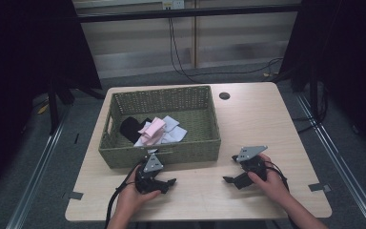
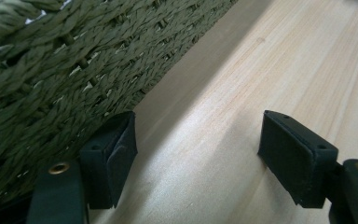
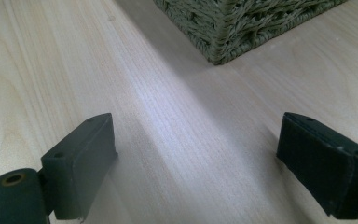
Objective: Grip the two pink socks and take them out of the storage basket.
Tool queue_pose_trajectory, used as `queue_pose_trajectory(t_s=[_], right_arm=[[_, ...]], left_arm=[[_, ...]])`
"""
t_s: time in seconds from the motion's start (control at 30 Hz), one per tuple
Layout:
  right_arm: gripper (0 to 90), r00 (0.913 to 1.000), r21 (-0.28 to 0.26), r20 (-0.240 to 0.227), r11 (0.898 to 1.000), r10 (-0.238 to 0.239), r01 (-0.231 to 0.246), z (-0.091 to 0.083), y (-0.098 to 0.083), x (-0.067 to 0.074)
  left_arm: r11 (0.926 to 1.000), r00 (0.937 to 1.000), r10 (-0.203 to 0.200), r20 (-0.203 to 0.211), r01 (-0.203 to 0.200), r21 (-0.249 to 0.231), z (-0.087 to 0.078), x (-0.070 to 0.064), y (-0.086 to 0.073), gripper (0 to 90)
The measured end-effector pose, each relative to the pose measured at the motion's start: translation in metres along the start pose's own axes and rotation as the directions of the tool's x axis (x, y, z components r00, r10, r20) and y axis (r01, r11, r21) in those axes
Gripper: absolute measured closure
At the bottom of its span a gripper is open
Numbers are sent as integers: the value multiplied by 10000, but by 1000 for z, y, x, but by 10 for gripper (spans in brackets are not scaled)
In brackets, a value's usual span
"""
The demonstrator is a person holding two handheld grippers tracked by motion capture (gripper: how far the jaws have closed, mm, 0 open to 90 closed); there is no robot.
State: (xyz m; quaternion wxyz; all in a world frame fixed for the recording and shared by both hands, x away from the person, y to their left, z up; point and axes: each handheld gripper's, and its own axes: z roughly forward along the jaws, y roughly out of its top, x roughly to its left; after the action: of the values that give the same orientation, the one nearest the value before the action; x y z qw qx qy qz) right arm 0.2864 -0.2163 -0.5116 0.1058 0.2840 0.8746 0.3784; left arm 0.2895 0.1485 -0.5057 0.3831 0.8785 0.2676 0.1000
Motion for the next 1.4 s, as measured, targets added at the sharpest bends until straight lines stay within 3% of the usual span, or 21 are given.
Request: queue_pose_trajectory(t_s=[0.17,0.4,0.63,1.4], right_arm=[[106,10000,-1,-3,10000,0,0,0,0,0],[106,10000,0,-8,10000,3,-3,0,0,0],[106,10000,1,-7,10000,1,-1,0,0,0],[106,10000,0,-6,10000,-2,2,0,0,0]], left_arm=[[9999,10000,74,-4,-74,82,-1,-2,1,301],[9950,9997,-79,223,56,998,-8,-2,10,292],[9964,9985,-358,404,325,787,-21,2,22,289],[9919,9954,-649,704,566,1140,-60,21,62,300]])
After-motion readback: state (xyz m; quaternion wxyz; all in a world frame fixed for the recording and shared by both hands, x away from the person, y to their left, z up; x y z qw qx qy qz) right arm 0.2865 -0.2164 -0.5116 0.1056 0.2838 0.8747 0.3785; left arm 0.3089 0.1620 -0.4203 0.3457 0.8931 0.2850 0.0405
